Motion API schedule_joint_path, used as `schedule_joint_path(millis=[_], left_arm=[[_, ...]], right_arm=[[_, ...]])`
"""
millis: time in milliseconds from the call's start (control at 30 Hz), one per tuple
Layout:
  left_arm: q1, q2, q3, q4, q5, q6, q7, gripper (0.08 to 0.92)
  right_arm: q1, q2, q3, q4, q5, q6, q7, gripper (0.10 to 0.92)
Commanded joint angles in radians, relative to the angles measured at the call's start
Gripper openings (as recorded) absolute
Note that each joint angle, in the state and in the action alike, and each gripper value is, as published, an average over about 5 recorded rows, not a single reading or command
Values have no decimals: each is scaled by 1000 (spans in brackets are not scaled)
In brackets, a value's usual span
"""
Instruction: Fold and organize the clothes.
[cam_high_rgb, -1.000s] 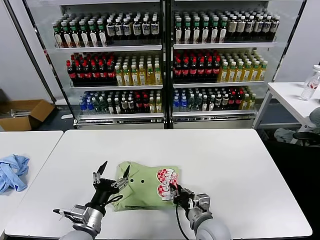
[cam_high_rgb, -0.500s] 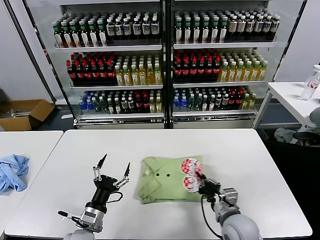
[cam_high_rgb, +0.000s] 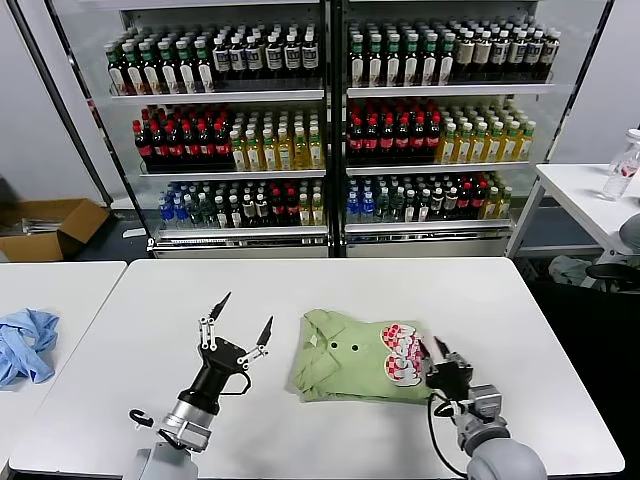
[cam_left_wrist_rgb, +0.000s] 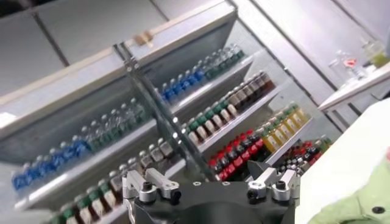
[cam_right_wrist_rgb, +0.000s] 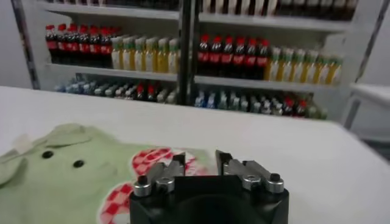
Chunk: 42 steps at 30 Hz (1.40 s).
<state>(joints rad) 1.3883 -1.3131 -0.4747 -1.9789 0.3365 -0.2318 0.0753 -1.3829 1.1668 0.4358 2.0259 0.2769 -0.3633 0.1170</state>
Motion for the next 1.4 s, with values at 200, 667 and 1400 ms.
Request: schedule_joint_path(millis=[200, 667, 1400], left_arm=[[-45, 6, -13, 13, -306, 195, 6, 823], [-103, -4, -31, 47, -287, 221, 6, 823], [-151, 24, -35, 140, -285, 194, 4, 823]], right_arm=[[8, -15, 133, 4, -184, 156, -4, 586], [99, -59, 133, -75, -173, 181, -2, 822], [137, -32, 120, -138, -286, 217, 15, 822]])
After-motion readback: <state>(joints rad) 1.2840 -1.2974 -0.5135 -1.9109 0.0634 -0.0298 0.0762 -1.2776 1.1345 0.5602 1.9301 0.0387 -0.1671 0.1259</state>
